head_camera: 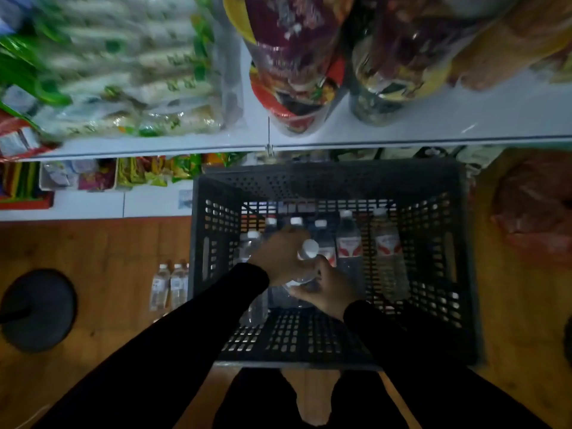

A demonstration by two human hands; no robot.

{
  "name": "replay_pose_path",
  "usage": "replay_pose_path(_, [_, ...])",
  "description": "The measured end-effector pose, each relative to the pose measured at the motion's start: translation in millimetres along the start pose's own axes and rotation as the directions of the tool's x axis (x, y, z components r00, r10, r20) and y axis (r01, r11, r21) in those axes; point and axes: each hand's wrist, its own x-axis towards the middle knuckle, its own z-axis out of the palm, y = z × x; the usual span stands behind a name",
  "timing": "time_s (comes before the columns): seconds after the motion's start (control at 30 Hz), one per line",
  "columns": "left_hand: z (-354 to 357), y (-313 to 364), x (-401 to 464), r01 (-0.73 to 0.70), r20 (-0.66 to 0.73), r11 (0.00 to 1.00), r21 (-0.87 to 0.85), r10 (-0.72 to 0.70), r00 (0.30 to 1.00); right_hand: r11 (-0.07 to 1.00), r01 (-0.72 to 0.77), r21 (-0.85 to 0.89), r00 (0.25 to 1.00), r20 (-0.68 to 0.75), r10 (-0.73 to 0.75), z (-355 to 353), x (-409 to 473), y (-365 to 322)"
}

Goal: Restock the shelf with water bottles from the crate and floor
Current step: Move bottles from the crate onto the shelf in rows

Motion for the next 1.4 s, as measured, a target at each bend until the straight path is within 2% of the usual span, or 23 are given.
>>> replay_pose_path(0.13, [-47, 47, -34, -0.177, -0.057, 0.984, -0.017, 0.176, 0.983, 0.988, 0.118, 0.101, 0.982, -0.157, -0.102, -24, -33, -40])
replay_pose_path(0.2, [-75, 77, -52, -0.255, -0.134, 0.966, 0.048, 0.260, 0.956, 0.974, 0.216, 0.065, 0.943, -0.274, -0.191, -45, -49, -62])
replay_pose_path(0.33, [-138, 133, -92, -0.365, -0.306, 0.909, 0.203, 0.413, 0.858, 0.938, 0.339, -0.066, 0.854, -0.397, -0.337, -99, -100, -122])
replay_pose_path(0.37, [-156, 146, -104, -0.396, -0.368, 0.885, 0.243, 0.462, 0.807, 0.931, 0.357, -0.074, 0.826, -0.439, -0.352, -111, -112, -137])
replay_pose_path(0.47, [-214, 186, -145, -0.441, -0.529, 0.786, 0.433, 0.618, 0.581, 0.894, 0.437, -0.101, 0.727, -0.545, -0.417, -143, -153, -183])
replay_pose_path(0.57, [-269, 220, -180, -0.423, -0.591, 0.713, 0.559, 0.701, 0.399, 0.832, 0.524, -0.183, 0.616, -0.593, -0.519, -171, -196, -228])
replay_pose_path(0.63, [-300, 238, -198, -0.421, -0.631, 0.697, 0.580, 0.712, 0.309, 0.773, 0.583, -0.250, 0.514, -0.623, -0.590, -186, -222, -257])
replay_pose_path(0.7, [-327, 251, -207, -0.380, -0.685, 0.726, 0.574, 0.679, 0.263, 0.714, 0.620, -0.325, 0.398, -0.655, -0.643, -201, -244, -281])
replay_pose_path(0.77, [-353, 257, -207, -0.294, -0.730, 0.781, 0.552, 0.622, 0.282, 0.680, 0.645, -0.350, 0.311, -0.692, -0.651, -215, -267, -305])
replay_pose_path(0.83, [-375, 256, -199, -0.180, -0.767, 0.853, 0.490, 0.520, 0.375, 0.654, 0.658, -0.373, 0.250, -0.710, -0.658, -228, -289, -330])
replay_pose_path(0.93, [-395, 241, -179, -0.005, -0.768, 0.923, 0.385, 0.324, 0.552, 0.636, 0.639, -0.432, 0.171, -0.727, -0.665, -250, -312, -364])
replay_pose_path(1.03, [-395, 220, -166, 0.099, -0.727, 0.930, 0.353, 0.206, 0.655, 0.608, 0.625, -0.489, 0.081, -0.734, -0.674, -265, -323, -392])
replay_pose_path(1.13, [-391, 212, -159, 0.117, -0.726, 0.921, 0.371, 0.210, 0.655, 0.590, 0.640, -0.492, 0.034, -0.749, -0.662, -284, -322, -414])
replay_pose_path(1.4, [-393, 211, -155, 0.125, -0.725, 0.908, 0.399, 0.229, 0.649, 0.658, 0.596, -0.460, 0.075, -0.784, -0.616, -320, -275, -457])
